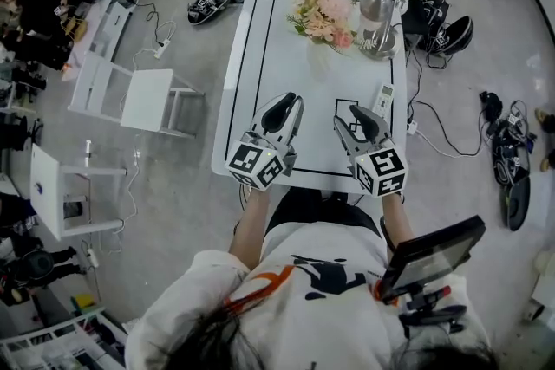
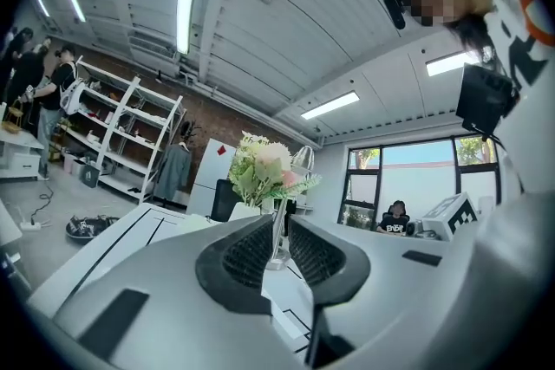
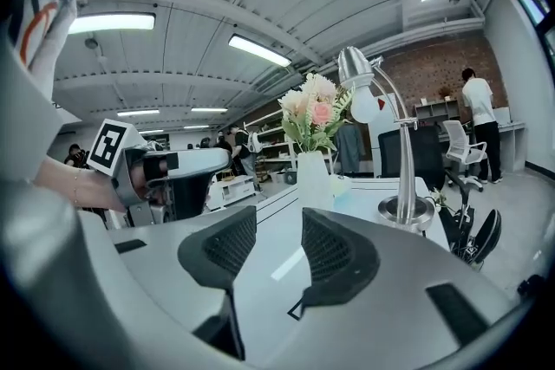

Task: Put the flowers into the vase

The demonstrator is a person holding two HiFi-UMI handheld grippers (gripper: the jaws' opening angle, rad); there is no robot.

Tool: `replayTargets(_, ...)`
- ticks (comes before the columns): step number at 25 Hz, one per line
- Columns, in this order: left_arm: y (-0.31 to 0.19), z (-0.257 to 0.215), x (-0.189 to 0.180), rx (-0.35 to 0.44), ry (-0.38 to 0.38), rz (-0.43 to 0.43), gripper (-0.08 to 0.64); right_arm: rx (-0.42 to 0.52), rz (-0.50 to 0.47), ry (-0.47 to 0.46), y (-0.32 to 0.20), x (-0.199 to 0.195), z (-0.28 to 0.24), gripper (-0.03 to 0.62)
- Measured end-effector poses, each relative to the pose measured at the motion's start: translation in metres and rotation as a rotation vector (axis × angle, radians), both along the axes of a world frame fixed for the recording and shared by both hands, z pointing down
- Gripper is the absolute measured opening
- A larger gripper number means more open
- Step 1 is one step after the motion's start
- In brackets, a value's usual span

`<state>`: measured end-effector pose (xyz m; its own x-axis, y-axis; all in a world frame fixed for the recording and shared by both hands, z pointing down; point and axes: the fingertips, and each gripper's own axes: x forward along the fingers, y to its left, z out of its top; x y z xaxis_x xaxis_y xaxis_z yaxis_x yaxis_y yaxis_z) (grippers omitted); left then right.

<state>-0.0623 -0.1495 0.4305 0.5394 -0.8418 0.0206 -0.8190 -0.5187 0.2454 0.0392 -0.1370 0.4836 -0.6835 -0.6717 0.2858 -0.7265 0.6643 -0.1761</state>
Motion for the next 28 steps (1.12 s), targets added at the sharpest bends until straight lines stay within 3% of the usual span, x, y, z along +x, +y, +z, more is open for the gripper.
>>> replayTargets(5, 0.026, 0.013, 0.003, -0.040, -0.033, -0.035, 0.034, -0.030, 0.018, -0.054, 0.016, 0.007, 0.002, 0.086)
replayTargets(10, 0.048, 0.018, -0.001, -0.068, -0.049, -0.063, 0.009, -0.053, 0.022, -0.069, 0.031, 0.005, 0.006, 0.044)
replayTargets(18, 0.066, 0.011, -0.003, -0.055, -0.094, -0.019, 0.009, -0.046, 0.031, -0.108, 0.046, -0.011, -0.002, 0.028)
replayTargets(28, 0.116, 0.005, -0.017, -0.012, -0.128, 0.095, 0.009, -0.025, 0.094, -0.115, 0.099, -0.045, -0.012, 0.021)
